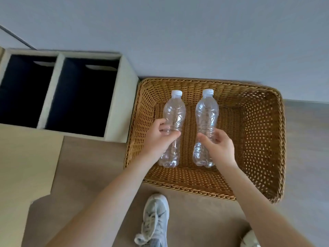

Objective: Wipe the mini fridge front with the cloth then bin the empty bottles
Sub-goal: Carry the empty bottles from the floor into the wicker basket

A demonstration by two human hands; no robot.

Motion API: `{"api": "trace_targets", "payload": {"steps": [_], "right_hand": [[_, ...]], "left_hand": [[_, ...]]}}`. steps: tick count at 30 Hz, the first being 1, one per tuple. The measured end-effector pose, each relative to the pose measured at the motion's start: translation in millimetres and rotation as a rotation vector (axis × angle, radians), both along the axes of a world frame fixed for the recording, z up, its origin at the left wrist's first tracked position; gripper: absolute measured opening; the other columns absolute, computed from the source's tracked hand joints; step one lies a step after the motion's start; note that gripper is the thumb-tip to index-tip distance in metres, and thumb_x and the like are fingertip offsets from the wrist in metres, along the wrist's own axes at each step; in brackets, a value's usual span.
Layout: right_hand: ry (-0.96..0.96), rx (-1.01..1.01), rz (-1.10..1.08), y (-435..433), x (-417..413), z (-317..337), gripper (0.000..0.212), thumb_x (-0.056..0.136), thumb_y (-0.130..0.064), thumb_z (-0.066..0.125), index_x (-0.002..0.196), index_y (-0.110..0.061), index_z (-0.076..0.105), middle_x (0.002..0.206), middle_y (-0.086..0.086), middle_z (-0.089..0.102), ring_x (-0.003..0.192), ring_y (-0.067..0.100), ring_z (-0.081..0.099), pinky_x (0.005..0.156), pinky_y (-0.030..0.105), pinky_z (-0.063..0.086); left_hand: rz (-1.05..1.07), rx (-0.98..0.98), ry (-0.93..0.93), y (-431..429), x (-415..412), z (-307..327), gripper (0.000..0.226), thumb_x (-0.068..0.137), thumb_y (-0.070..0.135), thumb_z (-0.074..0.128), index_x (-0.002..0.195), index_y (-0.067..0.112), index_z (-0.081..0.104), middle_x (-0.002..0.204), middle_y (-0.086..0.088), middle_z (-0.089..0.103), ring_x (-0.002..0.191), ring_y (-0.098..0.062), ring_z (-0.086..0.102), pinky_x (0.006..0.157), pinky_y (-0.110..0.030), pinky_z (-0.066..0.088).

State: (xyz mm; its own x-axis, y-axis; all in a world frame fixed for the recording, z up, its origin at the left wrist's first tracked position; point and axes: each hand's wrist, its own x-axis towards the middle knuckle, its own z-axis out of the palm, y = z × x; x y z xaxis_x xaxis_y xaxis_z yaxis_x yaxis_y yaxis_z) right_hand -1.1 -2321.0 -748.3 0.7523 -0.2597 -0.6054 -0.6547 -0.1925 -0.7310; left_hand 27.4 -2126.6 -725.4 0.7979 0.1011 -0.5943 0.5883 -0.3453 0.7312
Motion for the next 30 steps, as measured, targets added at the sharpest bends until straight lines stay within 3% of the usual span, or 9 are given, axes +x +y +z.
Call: {"api": "trace_targets", "payload": {"steps": [3, 7, 11, 14, 16, 18, 21, 25, 30], "right_hand": [[0.03, 0.03, -0.026, 27.5, 9.5, -44.6, 0.062, 0.082, -0.046, 0.08, 0.131, -0.015, 0.059, 0.108, -0.005, 0.065, 0.099, 0.012, 0.065, 0.08, 0.026, 0.054], [0.053, -0.003, -0.035, 50.2, 11.1, -88.8, 0.07, 0.081, -0.05, 0.08, 0.137, -0.017, 0.054, 0.098, -0.021, 0.053, 0.086, -0.007, 0.051, 0.065, 0.01, 0.036], [0.083, -0.078, 0.038, 60.3, 4.4, -111.3, 0.07, 0.081, -0.05, 0.079, 0.138, -0.017, 0.054, 0.094, -0.019, 0.054, 0.084, -0.004, 0.053, 0.063, 0.011, 0.037], [0.102, -0.122, 0.089, 63.6, 0.3, -119.9, 0.074, 0.082, -0.052, 0.077, 0.142, -0.017, 0.051, 0.096, -0.016, 0.056, 0.101, 0.012, 0.059, 0.077, 0.02, 0.045], [0.112, -0.136, 0.098, 65.9, 0.0, -123.8, 0.074, 0.083, -0.051, 0.077, 0.143, -0.017, 0.051, 0.103, -0.01, 0.057, 0.107, 0.016, 0.057, 0.078, 0.019, 0.044], [0.104, -0.138, 0.084, 68.7, 0.0, -126.4, 0.073, 0.084, -0.049, 0.077, 0.144, -0.018, 0.05, 0.105, -0.009, 0.057, 0.097, 0.009, 0.056, 0.067, 0.01, 0.038], [0.076, -0.155, 0.064, 73.7, 0.1, -130.5, 0.074, 0.083, -0.049, 0.078, 0.144, -0.018, 0.049, 0.112, -0.006, 0.058, 0.096, 0.01, 0.056, 0.068, 0.012, 0.039], [0.069, -0.177, 0.065, 82.9, 3.8, -133.0, 0.082, 0.081, -0.053, 0.077, 0.148, -0.019, 0.043, 0.131, 0.002, 0.052, 0.108, 0.017, 0.056, 0.082, 0.027, 0.047], [0.079, -0.206, 0.114, 84.7, 4.8, -120.8, 0.086, 0.084, -0.055, 0.074, 0.153, -0.019, 0.037, 0.142, 0.005, 0.051, 0.122, 0.021, 0.054, 0.091, 0.032, 0.048]], "left_hand": [[-0.038, 0.062, 0.047, 15.1, 4.2, -46.2, 0.07, 0.081, 0.036, 0.08, 0.14, 0.025, 0.045, 0.118, 0.016, 0.056, 0.103, 0.0, 0.057, 0.077, -0.017, 0.045], [0.014, 0.124, 0.065, 24.3, 6.0, -88.9, 0.073, 0.081, 0.036, 0.079, 0.144, 0.022, 0.043, 0.122, 0.01, 0.058, 0.103, -0.007, 0.059, 0.071, -0.015, 0.042], [0.048, 0.113, 0.076, 24.4, 3.1, -112.0, 0.074, 0.082, 0.033, 0.08, 0.144, 0.02, 0.043, 0.121, 0.01, 0.056, 0.098, -0.002, 0.057, 0.074, -0.016, 0.044], [0.048, 0.119, 0.062, 24.7, -2.7, -123.0, 0.072, 0.082, 0.032, 0.08, 0.144, 0.019, 0.044, 0.127, 0.007, 0.057, 0.1, -0.004, 0.058, 0.08, -0.018, 0.048], [0.058, 0.133, 0.055, 26.0, -4.8, -128.4, 0.073, 0.082, 0.034, 0.08, 0.143, 0.017, 0.045, 0.132, 0.001, 0.057, 0.11, -0.014, 0.06, 0.093, -0.032, 0.053], [0.067, 0.144, 0.051, 26.2, -4.5, -131.6, 0.073, 0.082, 0.035, 0.08, 0.144, 0.016, 0.046, 0.131, -0.001, 0.057, 0.114, -0.019, 0.059, 0.097, -0.042, 0.054], [0.075, 0.148, 0.021, 26.7, -1.9, -134.6, 0.071, 0.082, 0.035, 0.079, 0.143, 0.015, 0.047, 0.132, 0.001, 0.056, 0.113, -0.018, 0.059, 0.097, -0.041, 0.054], [0.065, 0.151, 0.013, 28.7, 0.4, -137.1, 0.073, 0.084, 0.038, 0.077, 0.146, 0.016, 0.044, 0.137, 0.001, 0.055, 0.117, -0.017, 0.057, 0.099, -0.038, 0.052], [-0.008, 0.178, 0.03, 31.9, -4.4, -124.8, 0.078, 0.088, 0.039, 0.073, 0.151, 0.013, 0.036, 0.149, -0.005, 0.047, 0.134, -0.021, 0.047, 0.111, -0.039, 0.042]]}}
